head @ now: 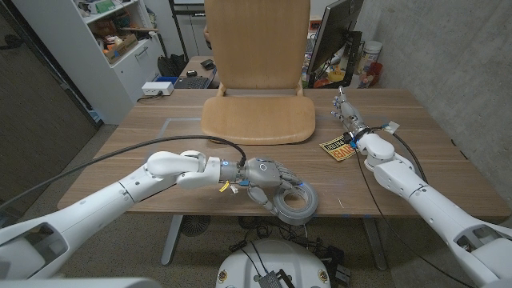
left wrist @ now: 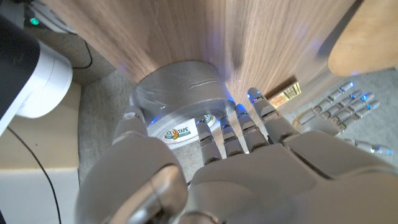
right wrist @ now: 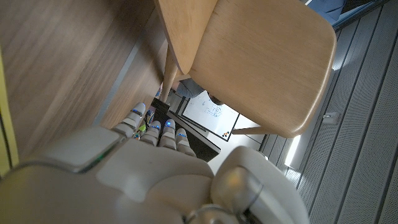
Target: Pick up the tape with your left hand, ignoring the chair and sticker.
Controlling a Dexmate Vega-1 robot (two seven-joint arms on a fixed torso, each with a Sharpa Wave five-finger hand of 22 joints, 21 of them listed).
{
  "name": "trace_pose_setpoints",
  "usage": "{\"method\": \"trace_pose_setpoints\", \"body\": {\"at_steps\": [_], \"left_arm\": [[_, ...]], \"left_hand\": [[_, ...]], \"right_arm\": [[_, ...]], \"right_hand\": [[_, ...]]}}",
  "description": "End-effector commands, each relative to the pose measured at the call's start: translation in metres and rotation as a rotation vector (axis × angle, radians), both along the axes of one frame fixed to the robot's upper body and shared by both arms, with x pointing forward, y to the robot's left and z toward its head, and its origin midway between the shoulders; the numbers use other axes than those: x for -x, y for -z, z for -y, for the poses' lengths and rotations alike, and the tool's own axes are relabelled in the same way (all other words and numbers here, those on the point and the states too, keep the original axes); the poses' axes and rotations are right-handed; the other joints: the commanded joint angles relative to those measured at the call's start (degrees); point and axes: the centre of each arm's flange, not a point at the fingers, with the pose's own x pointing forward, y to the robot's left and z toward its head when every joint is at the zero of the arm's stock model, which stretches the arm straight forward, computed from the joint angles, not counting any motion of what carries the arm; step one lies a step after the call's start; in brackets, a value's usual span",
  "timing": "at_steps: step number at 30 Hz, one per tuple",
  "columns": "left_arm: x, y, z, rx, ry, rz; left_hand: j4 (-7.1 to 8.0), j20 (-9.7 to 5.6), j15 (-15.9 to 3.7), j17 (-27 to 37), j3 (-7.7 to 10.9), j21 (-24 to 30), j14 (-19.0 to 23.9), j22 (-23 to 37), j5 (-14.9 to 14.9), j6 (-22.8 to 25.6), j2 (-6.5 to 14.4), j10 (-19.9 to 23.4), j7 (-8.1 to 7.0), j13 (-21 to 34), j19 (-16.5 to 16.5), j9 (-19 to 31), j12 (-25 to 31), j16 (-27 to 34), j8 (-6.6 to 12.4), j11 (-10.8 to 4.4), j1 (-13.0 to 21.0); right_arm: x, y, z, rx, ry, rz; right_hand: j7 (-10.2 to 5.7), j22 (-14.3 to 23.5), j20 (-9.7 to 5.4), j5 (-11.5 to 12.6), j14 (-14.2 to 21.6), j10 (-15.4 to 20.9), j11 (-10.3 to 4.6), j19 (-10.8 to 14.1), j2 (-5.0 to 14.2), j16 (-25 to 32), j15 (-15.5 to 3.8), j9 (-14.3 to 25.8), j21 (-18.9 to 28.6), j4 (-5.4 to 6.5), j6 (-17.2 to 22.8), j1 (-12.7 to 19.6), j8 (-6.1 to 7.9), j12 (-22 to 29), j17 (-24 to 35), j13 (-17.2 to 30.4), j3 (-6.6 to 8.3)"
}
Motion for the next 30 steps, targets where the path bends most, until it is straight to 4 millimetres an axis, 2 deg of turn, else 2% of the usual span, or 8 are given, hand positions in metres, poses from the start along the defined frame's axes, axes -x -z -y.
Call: {"method": "trace_pose_setpoints", "body": {"at_steps": [1, 3, 5, 7, 13, 20, 25, 30], "left_arm": [[-0.012, 0.038, -0.01, -0.057, 0.068, 0.37], [-0.018, 0.04, -0.012, -0.054, 0.05, 0.354], [-0.022, 0.039, -0.012, -0.049, 0.027, 0.344], [-0.024, 0.033, -0.009, -0.002, 0.006, 0.341], [-0.025, 0.01, -0.003, 0.121, -0.041, 0.343], [-0.02, -0.041, -0.002, 0.385, -0.128, 0.32], [-0.01, -0.072, -0.008, 0.545, -0.142, 0.304], [0.0, -0.089, -0.013, 0.645, -0.113, 0.319]], "left_hand": [[-2.61, -0.94, -10.02, 4.22, 7.4, 0.32, 6.2, 0.21, -3.62, 17.38, 11.74, 15.52, 0.28, 4.14, 2.59, 5.22, 4.4, 2.66, 12.53, -8.36, 20.77], [-2.14, -1.34, -10.66, 6.74, 7.51, 0.43, 7.66, 0.28, -5.31, 19.92, 12.91, 18.04, 0.02, 5.86, 3.17, 9.35, 6.28, 3.74, 17.74, -8.47, 24.4], [-1.33, -1.07, -10.33, 8.23, 6.69, 0.48, 7.97, 0.43, -5.93, 18.6, 13.31, 19.68, 0.23, 7.43, 3.46, 13.62, 7.75, 3.47, 21.58, -8.43, 24.67], [-0.79, -0.61, -9.88, 9.18, 6.18, 0.41, 7.71, 0.52, -5.85, 17.3, 13.56, 19.25, 1.02, 8.29, 3.16, 16.01, 7.96, 3.0, 23.84, -8.4, 24.1], [0.05, -0.29, -9.26, 10.32, 5.39, 0.6, 6.78, 0.74, -5.13, 14.03, 14.18, 18.99, 1.85, 9.49, 3.11, 19.45, 8.36, 2.1, 26.52, -8.3, 22.73], [0.37, -0.29, -8.58, 11.08, 5.08, 0.84, 5.56, 0.96, -4.28, 10.09, 15.17, 17.38, 2.83, 10.69, 2.94, 23.68, 8.09, 0.74, 29.59, -8.35, 21.93], [0.47, -0.38, -8.5, 11.29, 5.05, 0.95, 5.4, 1.01, -4.1, 9.28, 15.49, 16.91, 2.98, 11.09, 2.93, 25.15, 8.0, 0.35, 30.86, -8.37, 21.63], [0.5, -0.47, -8.55, 11.41, 5.07, 1.03, 5.61, 1.03, -4.02, 9.16, 15.67, 16.98, 3.0, 11.34, 2.99, 25.37, 8.09, 0.21, 31.35, -8.41, 21.46]], "right_arm": [[0.005, 0.005, 0.011, -0.03, -0.009, 0.005], [0.006, 0.006, 0.014, -0.036, -0.01, 0.005], [0.008, 0.006, 0.016, -0.032, -0.005, 0.007], [0.008, 0.007, 0.019, -0.033, 0.0, 0.004], [0.006, 0.01, 0.019, -0.017, 0.001, -0.005], [0.006, 0.014, 0.019, -0.01, 0.003, -0.015], [0.009, 0.014, 0.018, -0.002, 0.009, -0.014], [0.014, 0.013, 0.014, 0.008, 0.009, -0.013]], "right_hand": [[-0.36, 0.29, 0.32, 0.54, -0.57, -0.17, 0.04, -0.25, 0.34, 0.33, -0.1, 0.1, -0.05, 0.0, -0.4, 0.45, 0.05, 0.02, 0.11, 0.06, -0.54], [-0.37, 0.29, 0.33, 0.54, -0.59, -0.13, 0.03, -0.23, 0.33, 0.33, -0.11, 0.1, -0.08, 0.01, -0.4, 0.43, 0.06, 0.04, 0.11, 0.06, -0.55], [-0.38, 0.29, 0.33, 0.54, -0.6, -0.09, 0.05, -0.23, 0.32, 0.33, -0.13, 0.1, -0.12, 0.02, -0.39, 0.41, 0.07, 0.05, 0.12, 0.07, -0.57], [-0.41, 0.29, 0.34, 0.54, -0.58, -0.09, -0.03, -0.26, 0.32, 0.35, -0.12, 0.1, -0.16, 0.03, -0.35, 0.39, 0.08, 0.05, 0.12, 0.07, -0.58], [-0.42, 0.29, 0.35, 0.54, -0.58, -0.1, 0.1, -0.25, 0.3, 0.37, -0.17, 0.1, -0.28, 0.07, -0.35, 0.31, 0.09, 0.05, 0.12, 0.07, -0.63], [-0.43, 0.3, 0.33, 0.54, -0.67, -0.19, 0.03, -0.26, 0.28, 0.36, -0.12, 0.1, -0.43, 0.1, -0.33, 0.23, 0.11, 0.02, 0.13, 0.07, -0.69], [-0.44, 0.3, 0.42, 0.54, -0.66, -0.16, 0.04, -0.34, 0.26, 0.38, -0.13, 0.1, -0.58, 0.12, -0.34, 0.18, 0.11, 0.03, 0.13, 0.07, -0.73], [-0.45, 0.3, 0.42, 0.54, -0.72, -0.2, 0.09, -0.38, 0.22, 0.37, -0.12, 0.1, -0.73, 0.13, -0.37, 0.12, 0.11, 0.02, 0.13, 0.07, -0.78]]}}
